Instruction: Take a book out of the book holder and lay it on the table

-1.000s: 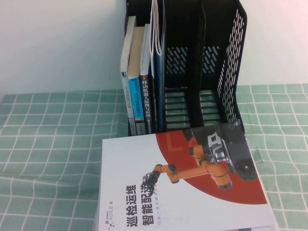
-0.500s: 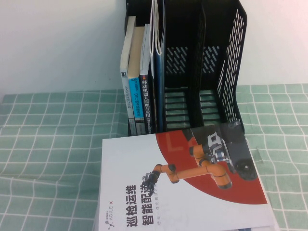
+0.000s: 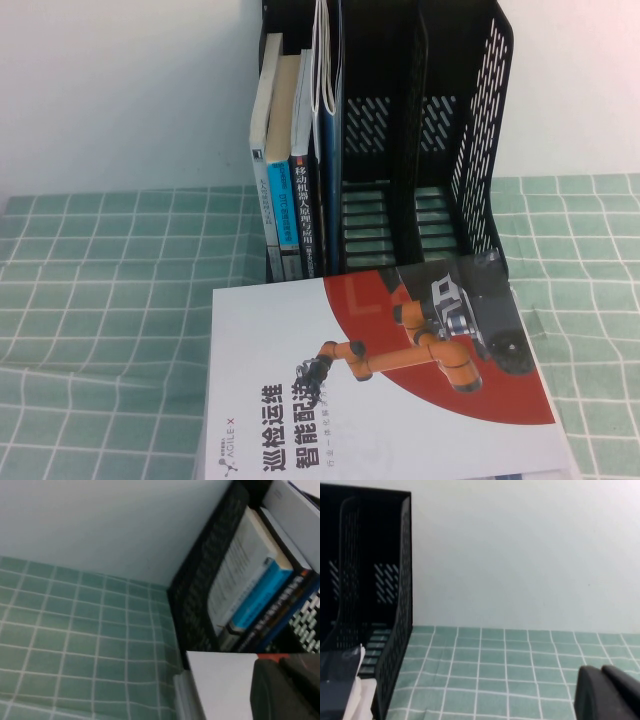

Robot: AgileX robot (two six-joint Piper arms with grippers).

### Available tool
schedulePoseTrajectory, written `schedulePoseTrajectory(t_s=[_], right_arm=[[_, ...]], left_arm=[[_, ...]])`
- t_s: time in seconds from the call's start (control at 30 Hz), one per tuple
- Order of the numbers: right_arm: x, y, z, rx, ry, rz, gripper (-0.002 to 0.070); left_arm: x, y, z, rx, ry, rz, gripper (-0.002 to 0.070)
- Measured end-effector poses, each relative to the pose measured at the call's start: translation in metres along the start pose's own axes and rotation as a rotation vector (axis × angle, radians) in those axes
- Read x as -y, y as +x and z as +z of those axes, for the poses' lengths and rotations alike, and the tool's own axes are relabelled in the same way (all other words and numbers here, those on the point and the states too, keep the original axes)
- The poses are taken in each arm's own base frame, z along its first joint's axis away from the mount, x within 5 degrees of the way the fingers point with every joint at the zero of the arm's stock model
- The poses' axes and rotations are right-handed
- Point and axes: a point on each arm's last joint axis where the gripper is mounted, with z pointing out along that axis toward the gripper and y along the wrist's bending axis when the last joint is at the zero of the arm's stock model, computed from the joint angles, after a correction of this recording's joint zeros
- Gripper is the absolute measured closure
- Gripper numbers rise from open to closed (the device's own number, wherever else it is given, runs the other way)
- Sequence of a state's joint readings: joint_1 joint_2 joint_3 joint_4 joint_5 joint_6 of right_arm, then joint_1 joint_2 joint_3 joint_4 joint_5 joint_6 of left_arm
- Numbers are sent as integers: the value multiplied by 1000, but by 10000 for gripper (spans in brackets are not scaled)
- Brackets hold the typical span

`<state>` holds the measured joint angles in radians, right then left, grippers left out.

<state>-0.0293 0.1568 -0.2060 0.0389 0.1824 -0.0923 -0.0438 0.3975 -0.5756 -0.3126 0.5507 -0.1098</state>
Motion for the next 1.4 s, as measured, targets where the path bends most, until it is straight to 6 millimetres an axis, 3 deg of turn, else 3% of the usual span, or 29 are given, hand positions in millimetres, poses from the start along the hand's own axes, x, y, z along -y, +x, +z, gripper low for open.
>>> schedulePoseTrajectory(t_s=[0.13, 0.27, 0.47, 0.6, 0.77, 0.93, 1.17, 1.4], right_arm=[[-1, -25, 12, -103, -27, -39, 678], [-6, -39, 30, -167, -93, -82, 678], [-21, -30, 66, -278, -240, -166, 678], [-34, -24, 86, -296, -319, -223, 678], [-59, -29, 104, -274, -449, -353, 678], [-88, -41, 115, -241, -564, -415, 678], [-123, -61, 113, -147, -666, -414, 678], [-129, -70, 125, -41, -518, -304, 678]], left_arm=[[18, -23, 27, -99, 119, 21, 678], [27, -42, 67, -139, 213, 22, 678], [35, -59, 137, -227, 342, -58, 678], [44, -62, 181, -270, 431, -16, 678], [66, -60, 218, -326, 520, 22, 678], [99, -44, 231, -366, 574, 60, 678], [138, -21, 229, -360, 578, 93, 676], [144, -19, 230, -330, 538, 54, 678]])
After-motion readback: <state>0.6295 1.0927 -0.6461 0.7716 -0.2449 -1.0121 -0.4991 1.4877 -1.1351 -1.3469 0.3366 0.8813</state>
